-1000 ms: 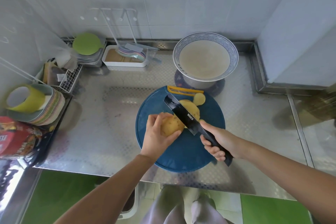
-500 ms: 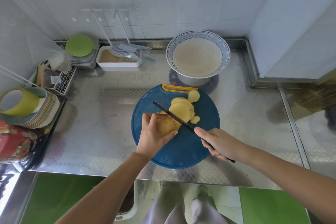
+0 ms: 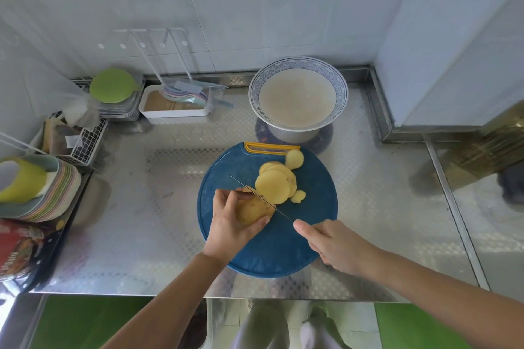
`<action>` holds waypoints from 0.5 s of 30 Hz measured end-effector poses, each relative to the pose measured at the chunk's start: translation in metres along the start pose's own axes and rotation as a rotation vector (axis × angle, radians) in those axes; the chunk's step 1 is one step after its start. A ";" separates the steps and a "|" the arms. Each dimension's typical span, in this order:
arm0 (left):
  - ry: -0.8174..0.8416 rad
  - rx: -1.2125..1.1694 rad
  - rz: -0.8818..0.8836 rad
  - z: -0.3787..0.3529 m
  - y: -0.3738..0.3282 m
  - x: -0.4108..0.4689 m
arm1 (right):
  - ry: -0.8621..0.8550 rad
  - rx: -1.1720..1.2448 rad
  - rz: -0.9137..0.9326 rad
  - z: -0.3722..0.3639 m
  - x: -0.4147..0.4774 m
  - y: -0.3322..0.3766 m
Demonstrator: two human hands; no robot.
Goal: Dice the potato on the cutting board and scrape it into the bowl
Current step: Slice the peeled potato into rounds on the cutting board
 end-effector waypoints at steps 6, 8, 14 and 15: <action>0.004 0.009 -0.018 -0.001 -0.001 0.002 | 0.038 0.021 -0.052 0.009 -0.001 0.003; 0.007 0.026 -0.010 -0.002 0.000 0.002 | 0.058 0.026 -0.066 0.013 -0.003 0.005; 0.012 0.038 -0.019 -0.003 -0.001 0.005 | 0.117 0.044 -0.111 0.020 -0.002 0.013; 0.011 0.035 -0.020 -0.002 -0.001 0.006 | 0.134 0.062 -0.126 0.021 -0.001 0.013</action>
Point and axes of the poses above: each hand's wrist, its own x-axis towards the middle knuckle, its own z-axis out of the back of the hand, y = z × x, the point moved 4 cm from there along x, towards the middle knuckle, and after that the axes turned 3 degrees about z, right-handed, at the moved point
